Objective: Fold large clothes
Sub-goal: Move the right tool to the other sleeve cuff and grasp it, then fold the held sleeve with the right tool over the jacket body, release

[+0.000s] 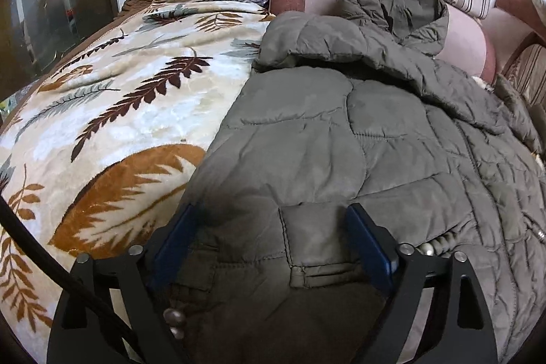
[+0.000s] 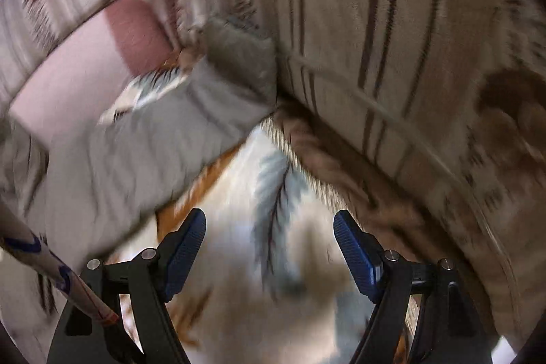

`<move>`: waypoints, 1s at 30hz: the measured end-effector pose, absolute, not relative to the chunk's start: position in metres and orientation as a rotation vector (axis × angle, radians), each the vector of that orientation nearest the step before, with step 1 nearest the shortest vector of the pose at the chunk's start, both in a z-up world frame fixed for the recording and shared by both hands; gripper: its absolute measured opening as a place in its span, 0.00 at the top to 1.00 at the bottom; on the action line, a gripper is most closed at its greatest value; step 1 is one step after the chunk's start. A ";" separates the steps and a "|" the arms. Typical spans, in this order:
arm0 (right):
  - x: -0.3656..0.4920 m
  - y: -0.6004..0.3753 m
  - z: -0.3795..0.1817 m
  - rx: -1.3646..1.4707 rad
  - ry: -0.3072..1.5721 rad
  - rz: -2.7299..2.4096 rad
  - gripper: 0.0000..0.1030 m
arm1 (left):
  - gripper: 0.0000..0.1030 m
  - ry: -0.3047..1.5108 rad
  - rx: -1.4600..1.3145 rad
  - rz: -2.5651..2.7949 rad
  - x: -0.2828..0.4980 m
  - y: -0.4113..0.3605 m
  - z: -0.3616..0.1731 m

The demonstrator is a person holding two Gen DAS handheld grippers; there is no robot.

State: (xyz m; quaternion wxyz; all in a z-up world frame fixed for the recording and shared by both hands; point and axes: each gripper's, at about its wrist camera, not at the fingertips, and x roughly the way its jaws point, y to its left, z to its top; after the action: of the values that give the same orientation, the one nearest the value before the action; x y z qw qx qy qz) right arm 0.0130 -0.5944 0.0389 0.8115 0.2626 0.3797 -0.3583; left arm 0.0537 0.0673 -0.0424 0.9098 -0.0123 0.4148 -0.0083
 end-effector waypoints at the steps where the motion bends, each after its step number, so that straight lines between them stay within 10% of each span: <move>1: 0.018 -0.601 0.038 0.570 0.808 -0.761 0.21 | 0.12 0.856 -0.020 -0.014 0.054 0.066 -0.043; 12: 0.091 -0.670 0.010 0.594 0.805 -0.775 0.25 | 0.05 0.880 0.015 0.010 0.061 0.059 -0.051; 14: 0.101 -0.675 0.006 0.612 0.798 -0.766 0.32 | 0.04 0.883 0.021 0.017 0.062 0.058 -0.051; 18: 0.113 -0.683 0.010 0.625 0.803 -0.742 0.80 | 0.03 0.887 0.019 0.018 0.064 0.058 -0.052; 30: 0.059 -0.604 0.181 0.477 0.601 -0.665 0.89 | 0.03 0.885 -0.022 -0.015 0.063 0.063 -0.051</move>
State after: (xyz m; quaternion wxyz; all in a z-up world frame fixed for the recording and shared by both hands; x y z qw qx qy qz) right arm 0.0590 -0.6040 0.1809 0.8740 0.2282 0.2876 -0.3184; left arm 0.0630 0.0633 -0.0511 0.9037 -0.0105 0.4281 -0.0072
